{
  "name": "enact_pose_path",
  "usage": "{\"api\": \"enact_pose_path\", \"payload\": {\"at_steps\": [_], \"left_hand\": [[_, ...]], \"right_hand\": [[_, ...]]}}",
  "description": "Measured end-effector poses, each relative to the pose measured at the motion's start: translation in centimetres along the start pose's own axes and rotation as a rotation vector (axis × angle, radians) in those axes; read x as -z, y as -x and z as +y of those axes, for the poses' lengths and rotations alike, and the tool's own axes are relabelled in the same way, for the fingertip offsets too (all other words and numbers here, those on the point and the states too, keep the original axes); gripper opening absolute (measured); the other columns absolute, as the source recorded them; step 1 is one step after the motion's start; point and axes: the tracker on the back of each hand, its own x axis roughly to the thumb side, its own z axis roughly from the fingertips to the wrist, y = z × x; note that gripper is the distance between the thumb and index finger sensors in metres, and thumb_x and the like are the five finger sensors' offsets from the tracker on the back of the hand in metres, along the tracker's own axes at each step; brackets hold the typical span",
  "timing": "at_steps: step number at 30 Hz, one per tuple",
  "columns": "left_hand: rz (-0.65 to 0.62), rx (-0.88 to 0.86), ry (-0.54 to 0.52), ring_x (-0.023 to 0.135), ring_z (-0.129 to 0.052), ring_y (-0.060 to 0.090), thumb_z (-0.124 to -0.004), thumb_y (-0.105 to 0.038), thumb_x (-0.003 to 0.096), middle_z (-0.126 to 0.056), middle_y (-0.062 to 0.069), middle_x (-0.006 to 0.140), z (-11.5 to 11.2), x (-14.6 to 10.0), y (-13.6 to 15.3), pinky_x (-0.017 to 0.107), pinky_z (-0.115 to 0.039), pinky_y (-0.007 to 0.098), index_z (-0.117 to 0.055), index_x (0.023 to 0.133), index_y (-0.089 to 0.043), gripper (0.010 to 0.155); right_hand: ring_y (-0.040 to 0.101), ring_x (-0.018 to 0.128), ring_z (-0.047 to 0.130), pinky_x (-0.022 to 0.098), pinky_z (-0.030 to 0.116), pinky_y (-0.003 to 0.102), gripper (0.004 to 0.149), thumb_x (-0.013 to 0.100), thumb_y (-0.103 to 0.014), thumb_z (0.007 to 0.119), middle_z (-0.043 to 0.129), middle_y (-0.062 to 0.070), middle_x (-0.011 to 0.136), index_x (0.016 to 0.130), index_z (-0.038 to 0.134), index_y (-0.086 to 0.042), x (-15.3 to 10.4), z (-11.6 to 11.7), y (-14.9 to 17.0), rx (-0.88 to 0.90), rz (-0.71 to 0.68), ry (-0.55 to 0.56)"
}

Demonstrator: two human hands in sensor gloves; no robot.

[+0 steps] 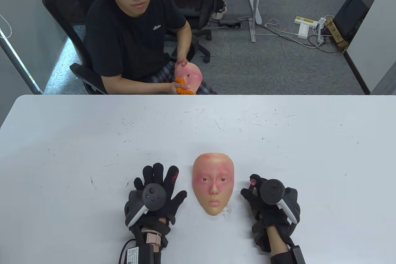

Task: Apply lipstick on mannequin lips

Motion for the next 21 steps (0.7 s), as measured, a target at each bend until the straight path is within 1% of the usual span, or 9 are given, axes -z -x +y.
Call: {"api": "enact_pose_path", "payload": {"at_steps": [3,6,9,10,12,15,18,19,21], "left_hand": [[0.004,-0.007,0.006,0.102,0.028,0.025,-0.051,-0.074,0.0512,0.017,-0.004,0.119,0.0,0.1,0.0,0.068,0.014,0.059,-0.002,0.114,-0.054,0.082],[-0.005,0.008,0.001,0.103,0.027,0.025,-0.052,-0.074,0.0511,0.016,-0.004,0.119,-0.1,0.0,-0.3,0.068,0.013,0.059,-0.003,0.115,-0.054,0.082],[-0.03,0.011,-0.005,0.103,0.027,0.025,-0.052,-0.073,0.0508,0.015,-0.004,0.12,-0.3,-0.1,-0.9,0.069,0.013,0.059,-0.005,0.115,-0.053,0.082],[-0.038,0.011,-0.009,0.103,0.026,0.025,-0.053,-0.073,0.0506,0.014,-0.004,0.12,-0.4,-0.2,-1.1,0.069,0.013,0.059,-0.008,0.115,-0.053,0.081],[-0.078,0.013,-0.018,0.104,0.024,0.025,-0.054,-0.072,0.0501,0.012,-0.003,0.121,-0.7,-0.3,-2.0,0.069,0.012,0.059,-0.01,0.115,-0.053,0.081],[-0.18,-0.044,-0.037,0.105,0.022,0.025,-0.056,-0.072,0.0492,0.008,-0.003,0.122,-1.1,-0.5,-3.9,0.07,0.011,0.058,-0.014,0.116,-0.052,0.081],[-0.328,-0.178,-0.027,0.108,0.017,0.024,-0.058,-0.072,0.0473,0.003,-0.003,0.123,-1.4,-1.2,-7.0,0.073,0.008,0.058,-0.018,0.116,-0.052,0.082],[-0.378,-0.199,-0.022,0.11,0.013,0.024,-0.059,-0.072,0.0469,0.0,-0.003,0.123,-1.5,-1.5,-8.1,0.076,0.004,0.059,-0.019,0.116,-0.053,0.082],[-0.492,-0.194,-0.002,0.113,-0.008,0.028,-0.061,-0.071,0.0467,-0.015,-0.002,0.125,-2.0,-2.2,-10.7,0.082,-0.014,0.057,-0.02,0.115,-0.053,0.081]], "right_hand": [[0.019,0.084,0.076,0.072,0.063,0.038,0.054,0.046,-0.049,0.076,0.069,-0.007,0.095,0.094,0.055,-0.035,-0.4,0.0,-0.1,-0.001,-0.026,0.01],[0.02,0.082,0.078,0.069,0.066,0.039,0.054,0.046,-0.048,0.076,0.072,-0.005,0.093,0.094,0.057,-0.032,-1.5,0.1,-0.3,-0.004,-0.09,0.02],[0.021,0.078,0.082,0.064,0.069,0.04,0.054,0.044,-0.048,0.077,0.076,-0.003,0.09,0.092,0.061,-0.03,-3.2,0.3,-0.8,-0.008,-0.181,0.043],[0.022,0.076,0.084,0.062,0.07,0.041,0.054,0.042,-0.047,0.078,0.078,-0.002,0.089,0.091,0.063,-0.029,-3.8,0.4,-0.9,-0.007,-0.203,0.057],[0.022,0.072,0.087,0.059,0.073,0.041,0.054,0.039,-0.047,0.08,0.081,-0.002,0.086,0.089,0.067,-0.029,-5.4,0.4,-1.1,0.007,-0.263,0.122],[0.024,0.068,0.091,0.055,0.076,0.042,0.054,0.037,-0.046,0.081,0.086,0.0,0.082,0.086,0.072,-0.027,-7.1,0.6,-1.5,0.02,-0.332,0.186],[0.026,0.066,0.092,0.053,0.076,0.043,0.054,0.036,-0.045,0.082,0.087,0.003,0.081,0.086,0.073,-0.025,-7.5,1.2,-2.5,0.071,-0.366,0.147],[0.027,0.066,0.092,0.053,0.076,0.044,0.054,0.036,-0.044,0.082,0.087,0.003,0.081,0.086,0.073,-0.025,-7.7,1.4,-2.9,0.088,-0.39,0.118],[0.027,0.065,0.093,0.052,0.076,0.044,0.054,0.036,-0.045,0.083,0.088,0.004,0.08,0.085,0.074,-0.024,-8.1,1.7,-3.6,0.087,-0.431,0.107]]}}
